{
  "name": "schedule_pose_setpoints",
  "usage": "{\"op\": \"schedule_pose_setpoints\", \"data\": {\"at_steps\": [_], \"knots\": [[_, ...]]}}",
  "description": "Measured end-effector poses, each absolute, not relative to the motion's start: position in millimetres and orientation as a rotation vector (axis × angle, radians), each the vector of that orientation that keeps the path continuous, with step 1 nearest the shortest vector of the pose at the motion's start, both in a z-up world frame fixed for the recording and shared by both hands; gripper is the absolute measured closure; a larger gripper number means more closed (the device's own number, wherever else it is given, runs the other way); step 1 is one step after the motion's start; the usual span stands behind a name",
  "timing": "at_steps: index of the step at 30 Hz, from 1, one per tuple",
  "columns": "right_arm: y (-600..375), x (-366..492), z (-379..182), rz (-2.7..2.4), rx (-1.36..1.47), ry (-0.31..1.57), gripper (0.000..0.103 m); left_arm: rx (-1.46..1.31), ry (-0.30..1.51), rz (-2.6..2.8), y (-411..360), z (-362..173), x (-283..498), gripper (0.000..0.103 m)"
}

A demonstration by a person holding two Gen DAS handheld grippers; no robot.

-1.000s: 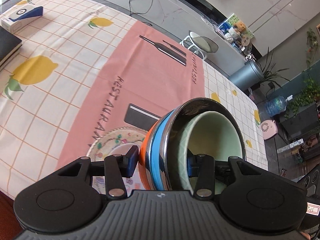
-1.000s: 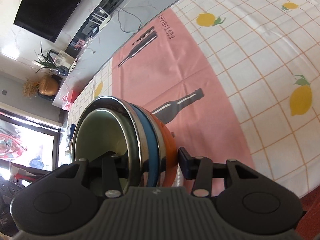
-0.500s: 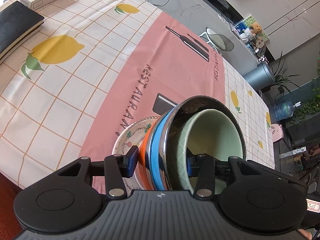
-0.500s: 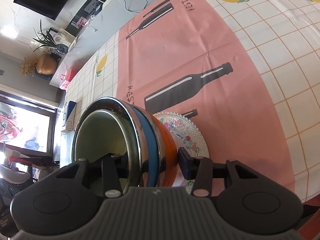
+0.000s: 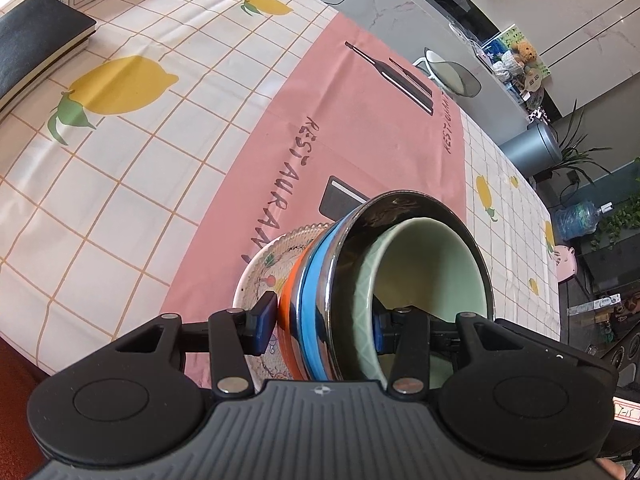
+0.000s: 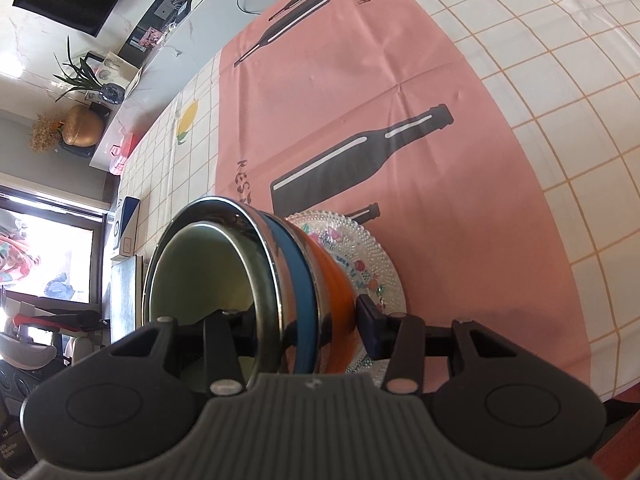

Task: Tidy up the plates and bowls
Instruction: 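Lift the nested bowl stack with both grippers and carry it over the plate stack, then lower the bowl stack onto the plates and open both grippers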

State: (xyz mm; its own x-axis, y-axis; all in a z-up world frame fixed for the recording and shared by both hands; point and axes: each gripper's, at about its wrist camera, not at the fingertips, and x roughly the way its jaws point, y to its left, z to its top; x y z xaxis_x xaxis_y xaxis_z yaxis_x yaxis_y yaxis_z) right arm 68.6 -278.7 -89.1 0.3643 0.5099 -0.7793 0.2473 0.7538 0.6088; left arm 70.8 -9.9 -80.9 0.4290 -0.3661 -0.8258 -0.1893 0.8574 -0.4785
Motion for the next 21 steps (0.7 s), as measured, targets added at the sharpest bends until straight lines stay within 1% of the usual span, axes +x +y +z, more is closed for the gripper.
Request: {"op": "schedule_pose_setpoints", "data": {"at_steps": [11, 13, 14, 15, 17, 18, 21], "knots": [[-277.4, 72.4, -88.3, 0.203, 0.714, 1.215, 0.057, -0.53, 1.165, -0.128, -12.5, -80.3, 75.4, 0.053], [-277.6, 72.9, -88.2, 0.207, 0.712, 1.218, 0.056, -0.535, 1.164, -0.135, -11.4, -80.0, 75.7, 0.049], [-277.0, 72.9, -87.3, 0.21, 0.704, 1.217, 0.056, -0.535, 1.158, -0.139, -11.0, -78.8, 75.2, 0.043], [-276.3, 72.7, -85.8, 0.214, 0.694, 1.213, 0.054, -0.532, 1.151, -0.141, -11.0, -77.1, 75.0, 0.039], [-275.1, 72.0, -79.0, 0.225, 0.665, 1.183, 0.047, -0.514, 1.139, -0.141, -12.0, -72.5, 74.7, 0.037], [-273.6, 72.1, -74.0, 0.227, 0.637, 1.167, 0.043, -0.499, 1.132, -0.14, -13.1, -69.5, 74.7, 0.036], [-269.8, 70.5, -55.2, 0.227, 0.535, 1.115, 0.038, -0.46, 1.112, -0.155, -14.8, -58.4, 72.9, 0.035]]}}
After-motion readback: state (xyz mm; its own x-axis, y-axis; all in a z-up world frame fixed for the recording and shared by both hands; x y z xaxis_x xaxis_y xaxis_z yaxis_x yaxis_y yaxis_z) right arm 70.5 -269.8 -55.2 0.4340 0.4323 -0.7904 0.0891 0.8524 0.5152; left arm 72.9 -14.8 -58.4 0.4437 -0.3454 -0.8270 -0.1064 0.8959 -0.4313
